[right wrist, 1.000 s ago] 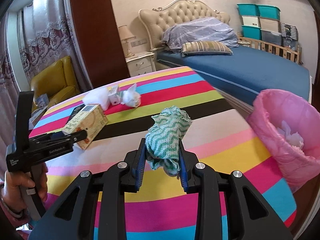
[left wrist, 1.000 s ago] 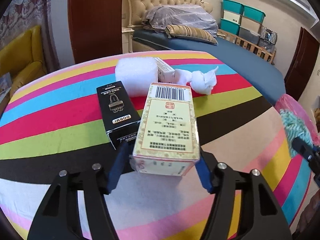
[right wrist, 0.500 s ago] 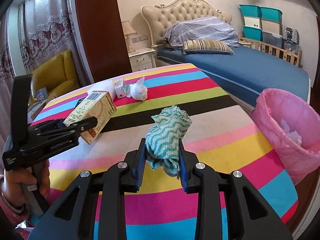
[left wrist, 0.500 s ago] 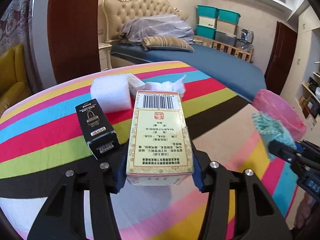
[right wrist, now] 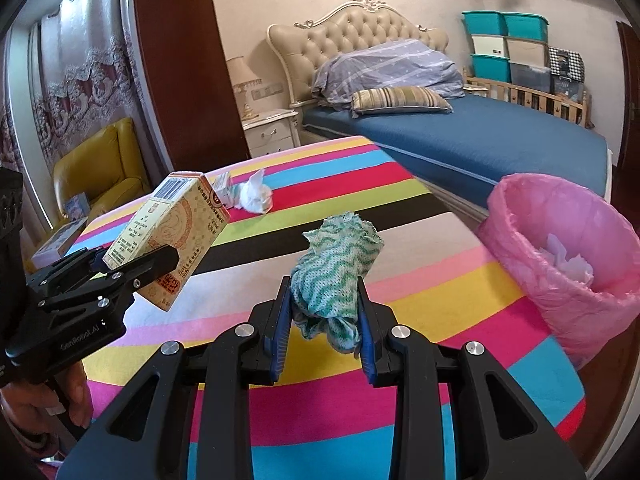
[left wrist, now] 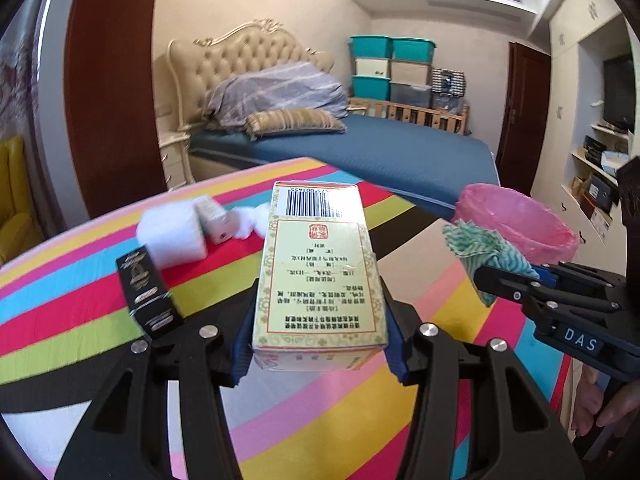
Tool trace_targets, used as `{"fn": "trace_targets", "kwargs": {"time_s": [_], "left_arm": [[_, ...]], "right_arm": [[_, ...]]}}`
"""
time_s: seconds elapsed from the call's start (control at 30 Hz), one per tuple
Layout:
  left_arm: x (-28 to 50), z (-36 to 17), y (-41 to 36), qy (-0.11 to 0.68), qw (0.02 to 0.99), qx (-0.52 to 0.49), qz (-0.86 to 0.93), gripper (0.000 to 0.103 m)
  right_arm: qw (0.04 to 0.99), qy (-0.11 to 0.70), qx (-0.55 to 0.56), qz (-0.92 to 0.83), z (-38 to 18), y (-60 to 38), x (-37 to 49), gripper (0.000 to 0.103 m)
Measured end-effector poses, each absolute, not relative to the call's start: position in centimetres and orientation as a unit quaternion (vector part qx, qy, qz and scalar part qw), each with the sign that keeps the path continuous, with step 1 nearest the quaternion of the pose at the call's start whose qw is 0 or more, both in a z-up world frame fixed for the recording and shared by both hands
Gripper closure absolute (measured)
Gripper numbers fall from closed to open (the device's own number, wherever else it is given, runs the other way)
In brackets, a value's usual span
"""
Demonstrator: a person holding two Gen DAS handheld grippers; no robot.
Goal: Collect trash
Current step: 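Carry the striped cloth with the right gripper while the left gripper carries the tan box to the wastebasket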
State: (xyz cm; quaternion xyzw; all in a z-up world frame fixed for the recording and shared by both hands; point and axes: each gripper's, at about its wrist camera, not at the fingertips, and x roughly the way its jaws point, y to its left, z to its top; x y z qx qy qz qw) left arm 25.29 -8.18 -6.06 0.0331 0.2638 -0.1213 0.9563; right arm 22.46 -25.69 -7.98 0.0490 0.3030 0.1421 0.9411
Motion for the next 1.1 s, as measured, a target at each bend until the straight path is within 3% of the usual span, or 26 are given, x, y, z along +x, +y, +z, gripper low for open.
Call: {"fn": "trace_targets", "kwargs": {"time_s": [1.1], "left_arm": [[32.0, -2.2, -27.9, 0.187, 0.925, 0.077, -0.321, 0.052]], "right_arm": [[0.972, 0.223, 0.075, 0.002, -4.7, -45.1, 22.8, 0.074]]}}
